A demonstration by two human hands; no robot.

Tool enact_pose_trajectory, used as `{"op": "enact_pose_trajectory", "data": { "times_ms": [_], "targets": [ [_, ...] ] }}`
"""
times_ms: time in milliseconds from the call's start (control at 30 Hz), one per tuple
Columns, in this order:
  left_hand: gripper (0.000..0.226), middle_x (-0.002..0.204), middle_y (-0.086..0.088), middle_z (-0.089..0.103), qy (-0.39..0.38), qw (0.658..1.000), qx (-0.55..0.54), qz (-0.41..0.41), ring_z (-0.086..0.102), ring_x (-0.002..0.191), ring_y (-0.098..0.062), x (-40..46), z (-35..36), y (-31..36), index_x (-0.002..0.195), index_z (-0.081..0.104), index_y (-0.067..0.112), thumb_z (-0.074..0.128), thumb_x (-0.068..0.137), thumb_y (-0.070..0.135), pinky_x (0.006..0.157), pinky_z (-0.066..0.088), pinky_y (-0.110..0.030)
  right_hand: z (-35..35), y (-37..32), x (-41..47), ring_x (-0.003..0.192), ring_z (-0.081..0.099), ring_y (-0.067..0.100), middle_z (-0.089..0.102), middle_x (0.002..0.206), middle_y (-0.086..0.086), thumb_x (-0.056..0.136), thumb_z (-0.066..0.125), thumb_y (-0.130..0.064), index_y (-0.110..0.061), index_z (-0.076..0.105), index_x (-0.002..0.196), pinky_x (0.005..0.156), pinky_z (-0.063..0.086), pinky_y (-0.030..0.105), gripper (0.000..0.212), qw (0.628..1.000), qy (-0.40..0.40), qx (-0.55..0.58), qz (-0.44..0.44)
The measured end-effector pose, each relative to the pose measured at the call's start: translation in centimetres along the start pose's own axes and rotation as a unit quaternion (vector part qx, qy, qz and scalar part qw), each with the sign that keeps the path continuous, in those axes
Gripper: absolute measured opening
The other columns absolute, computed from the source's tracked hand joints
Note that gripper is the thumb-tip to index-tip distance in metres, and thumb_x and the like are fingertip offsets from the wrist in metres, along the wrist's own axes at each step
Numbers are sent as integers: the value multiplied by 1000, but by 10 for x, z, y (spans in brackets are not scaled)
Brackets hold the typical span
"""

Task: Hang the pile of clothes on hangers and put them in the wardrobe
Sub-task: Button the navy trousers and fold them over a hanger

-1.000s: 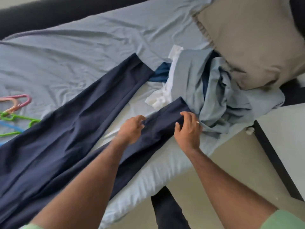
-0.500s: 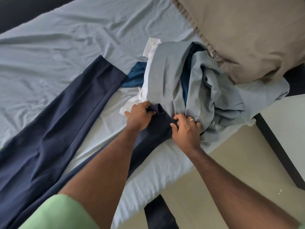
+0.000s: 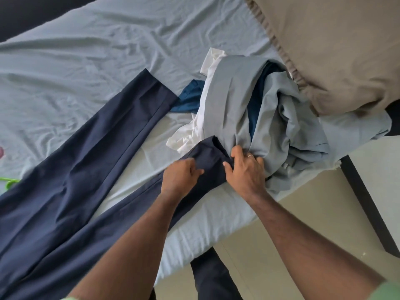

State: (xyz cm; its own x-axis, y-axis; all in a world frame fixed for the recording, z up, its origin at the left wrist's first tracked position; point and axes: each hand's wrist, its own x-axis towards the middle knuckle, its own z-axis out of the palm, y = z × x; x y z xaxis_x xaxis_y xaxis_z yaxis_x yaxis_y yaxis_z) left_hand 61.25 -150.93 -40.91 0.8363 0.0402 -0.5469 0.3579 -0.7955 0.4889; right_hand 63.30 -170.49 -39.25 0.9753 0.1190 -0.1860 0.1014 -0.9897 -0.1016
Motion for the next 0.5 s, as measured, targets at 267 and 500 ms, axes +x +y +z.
{"op": "enact_pose_trajectory", "data": {
  "times_ms": [267,500],
  "targets": [
    [32,89,-5,65,-105,980,166,5,59,81,-32,-64,30,-54,83,44,20,58,97,44,63,36,-34,-3,17,5,76,62,26,62,75,-7,84,66,-45,-25,48,109,74,43,41,37,985,-42,61,-154],
    [34,105,-1,67,-165,950,264,32,66,97,-27,-104,48,-76,111,59,20,57,97,51,67,40,-34,0,34,-18,83,63,24,59,88,-6,72,80,-39,-33,40,139,79,41,43,78,978,-74,18,-193]
  ]
}}
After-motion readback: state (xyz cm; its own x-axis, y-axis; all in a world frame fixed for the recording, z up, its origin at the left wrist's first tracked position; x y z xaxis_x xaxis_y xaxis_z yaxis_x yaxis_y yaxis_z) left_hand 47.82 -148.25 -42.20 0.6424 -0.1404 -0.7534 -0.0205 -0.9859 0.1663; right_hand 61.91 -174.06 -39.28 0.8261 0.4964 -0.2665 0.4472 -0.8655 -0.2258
